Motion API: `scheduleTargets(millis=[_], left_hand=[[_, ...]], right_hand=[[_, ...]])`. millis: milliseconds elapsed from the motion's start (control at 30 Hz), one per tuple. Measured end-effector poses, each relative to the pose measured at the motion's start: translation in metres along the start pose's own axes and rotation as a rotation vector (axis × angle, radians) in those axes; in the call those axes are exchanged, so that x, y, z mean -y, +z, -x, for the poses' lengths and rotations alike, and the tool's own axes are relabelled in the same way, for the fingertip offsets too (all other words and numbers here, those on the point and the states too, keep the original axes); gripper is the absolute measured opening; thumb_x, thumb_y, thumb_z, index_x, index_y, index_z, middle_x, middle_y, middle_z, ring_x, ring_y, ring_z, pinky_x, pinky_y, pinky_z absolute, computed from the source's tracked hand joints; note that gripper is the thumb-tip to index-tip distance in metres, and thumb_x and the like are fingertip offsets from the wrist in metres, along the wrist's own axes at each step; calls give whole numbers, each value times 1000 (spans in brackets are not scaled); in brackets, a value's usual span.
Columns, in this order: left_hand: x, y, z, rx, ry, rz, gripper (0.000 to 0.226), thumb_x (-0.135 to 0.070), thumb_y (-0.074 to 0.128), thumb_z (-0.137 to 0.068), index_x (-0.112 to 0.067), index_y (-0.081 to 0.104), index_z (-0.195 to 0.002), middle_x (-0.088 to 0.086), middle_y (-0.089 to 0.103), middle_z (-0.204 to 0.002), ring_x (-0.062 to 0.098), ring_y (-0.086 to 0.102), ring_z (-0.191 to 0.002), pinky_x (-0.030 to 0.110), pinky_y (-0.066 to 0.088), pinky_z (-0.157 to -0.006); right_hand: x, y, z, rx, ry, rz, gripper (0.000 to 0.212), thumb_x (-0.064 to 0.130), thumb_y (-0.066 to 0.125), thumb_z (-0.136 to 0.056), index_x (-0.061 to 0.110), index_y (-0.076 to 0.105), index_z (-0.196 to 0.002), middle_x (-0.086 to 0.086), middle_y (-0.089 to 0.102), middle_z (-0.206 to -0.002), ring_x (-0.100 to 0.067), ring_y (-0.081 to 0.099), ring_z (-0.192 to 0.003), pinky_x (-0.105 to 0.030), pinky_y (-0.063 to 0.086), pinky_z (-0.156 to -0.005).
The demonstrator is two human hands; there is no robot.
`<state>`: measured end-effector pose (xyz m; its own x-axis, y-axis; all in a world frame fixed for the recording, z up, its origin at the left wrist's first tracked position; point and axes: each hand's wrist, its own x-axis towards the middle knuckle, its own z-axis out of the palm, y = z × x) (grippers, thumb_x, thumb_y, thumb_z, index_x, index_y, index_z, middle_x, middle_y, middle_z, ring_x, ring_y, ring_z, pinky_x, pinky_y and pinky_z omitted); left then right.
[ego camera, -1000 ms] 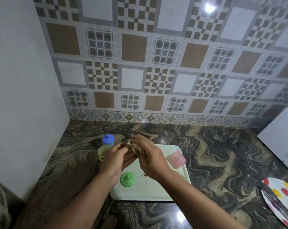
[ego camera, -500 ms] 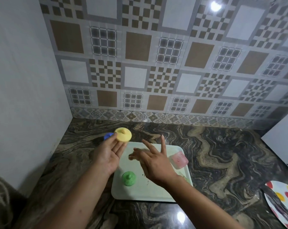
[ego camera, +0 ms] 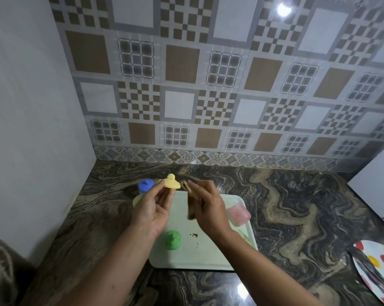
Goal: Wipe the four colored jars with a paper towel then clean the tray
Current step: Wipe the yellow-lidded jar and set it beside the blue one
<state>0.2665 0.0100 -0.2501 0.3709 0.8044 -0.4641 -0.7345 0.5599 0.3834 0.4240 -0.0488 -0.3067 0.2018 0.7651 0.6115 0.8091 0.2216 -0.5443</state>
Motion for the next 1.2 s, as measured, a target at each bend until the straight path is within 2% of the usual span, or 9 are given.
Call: scheduleTargets(millis=[100,233,300,433,600,733,900,1033,1200], left_hand=[[-3,-3,-1,-22,27,27,18,1,64,-92,3,67,-109,19,74,-111,24,73,-104,33,61,-82],[5,7,5,5,28,7,6,0,63,-93,0,68,-95,14,75,-89,18,75,-75,24,62,-66],[5,10,6,-3,23,43,7,3,61,-93,1,66,-88,14,75,-84,19,76,-73,26,63,-69],[-7,4,4,6,2,96,3,1,65,-90,3,66,-93,15,76,-99,22,77,-92,28,64,-68],[-4,1,5,61,-76,45,8,-1,62,-90,-3,66,-83,9,75,-87,18,76,-82,25,63,-66],[-8,-5,4,119,-194,62,13,-2,69,-79,-1,68,-92,14,71,-121,26,66,-119,25,63,-70],[-14,-9,6,70,-147,-71,18,-9,69,-81,-3,68,-99,9,75,-87,17,76,-76,25,63,-63],[-3,-12,2,5,-92,-225,23,-12,63,-95,-3,66,-115,12,76,-93,20,75,-81,28,63,-62],[10,-17,-2,-23,93,-389,18,-21,61,-99,-12,69,-114,13,76,-108,23,76,-88,31,62,-64]], right_hand=[[12,-6,-7,-55,29,-48,46,1,64,-96,20,69,-137,-1,61,-115,-19,65,-104,-42,57,-85],[28,-7,-2,-46,-356,134,38,12,53,-103,19,63,-139,-9,61,-118,-30,60,-98,-41,46,-80],[13,-2,2,-7,-297,171,40,12,55,-101,21,64,-139,-7,60,-116,-30,60,-96,-45,50,-77],[4,0,-4,1,143,-52,47,7,65,-96,26,67,-139,3,60,-113,-17,66,-99,-45,59,-84],[25,-11,-7,-85,-175,4,54,-3,60,-91,16,66,-141,-1,53,-116,-22,62,-95,-33,51,-83],[4,-5,-16,148,345,-199,21,26,67,-98,29,77,-116,3,61,-95,-19,63,-76,-48,59,-69],[13,-17,-29,72,889,-750,20,4,58,-99,12,76,-100,-16,71,-85,-28,64,-79,-40,50,-71],[33,-25,-33,245,914,-942,16,12,65,-101,0,74,-106,-19,71,-84,-33,67,-70,-40,57,-64],[35,-18,-29,139,821,-845,11,7,73,-96,0,75,-104,-8,74,-83,-23,68,-78,-39,55,-72]])
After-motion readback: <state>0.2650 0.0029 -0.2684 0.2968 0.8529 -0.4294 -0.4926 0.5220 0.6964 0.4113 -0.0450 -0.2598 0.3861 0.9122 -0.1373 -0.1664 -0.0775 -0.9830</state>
